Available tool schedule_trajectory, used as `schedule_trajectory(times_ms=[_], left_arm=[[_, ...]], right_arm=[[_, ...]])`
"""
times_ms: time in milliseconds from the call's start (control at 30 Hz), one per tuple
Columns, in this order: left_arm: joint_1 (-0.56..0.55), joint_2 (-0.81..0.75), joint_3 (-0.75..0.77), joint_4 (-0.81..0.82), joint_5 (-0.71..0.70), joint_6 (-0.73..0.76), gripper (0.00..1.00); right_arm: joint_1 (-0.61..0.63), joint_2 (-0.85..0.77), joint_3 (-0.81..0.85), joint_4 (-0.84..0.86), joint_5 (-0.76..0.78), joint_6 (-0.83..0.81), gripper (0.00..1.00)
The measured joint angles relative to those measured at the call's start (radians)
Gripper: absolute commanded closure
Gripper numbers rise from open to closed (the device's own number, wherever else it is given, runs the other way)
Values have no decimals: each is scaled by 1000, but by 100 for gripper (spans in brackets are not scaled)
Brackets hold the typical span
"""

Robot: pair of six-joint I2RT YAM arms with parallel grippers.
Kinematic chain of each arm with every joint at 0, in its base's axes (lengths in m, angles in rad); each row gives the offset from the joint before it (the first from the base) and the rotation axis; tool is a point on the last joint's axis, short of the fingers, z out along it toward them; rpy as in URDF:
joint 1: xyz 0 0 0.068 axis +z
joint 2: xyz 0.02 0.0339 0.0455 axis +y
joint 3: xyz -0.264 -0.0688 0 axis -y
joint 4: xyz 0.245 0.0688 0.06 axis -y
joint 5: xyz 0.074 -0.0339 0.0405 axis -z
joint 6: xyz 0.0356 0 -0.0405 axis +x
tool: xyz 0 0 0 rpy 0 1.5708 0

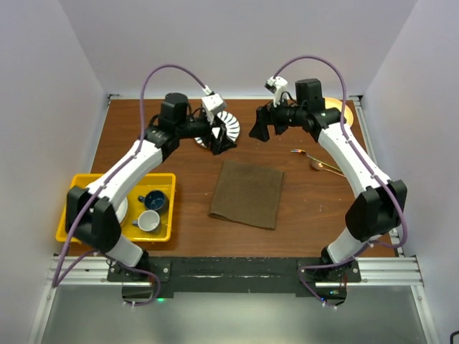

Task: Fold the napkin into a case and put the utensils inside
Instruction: Smooth out the square-folded napkin at the center of the board.

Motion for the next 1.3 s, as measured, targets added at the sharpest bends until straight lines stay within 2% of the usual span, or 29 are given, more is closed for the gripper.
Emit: schedule_trajectory(times_ms=[67, 133, 200, 367, 533, 633, 933, 1300], left_arm=[[2, 60, 1, 22, 14, -40, 0], [0, 95, -64, 103, 29, -151, 0], [-8, 113, -154, 190, 48, -278, 0], [-29, 207, -234, 397, 99, -551, 0], [-26, 355, -293, 638, 130, -830, 0], [-24, 426, -294, 726, 126, -929, 0], [-23, 597, -268, 842, 89, -1059, 0], [25, 641, -284, 940, 123, -1139, 0]], right_arm=[[-5, 26, -6, 19, -29, 42, 2], [-8, 67, -40, 38, -100, 116, 2], [-11, 99, -151, 106, -181, 217, 2], [-11, 114, -414, 186, -240, 401, 2], [-14, 143, -463, 317, -253, 506, 2], [-32, 188, -474, 375, -261, 542, 2], [-109, 320, -485, 458, -321, 587, 2], [-158, 387, -442, 418, -446, 533, 2]])
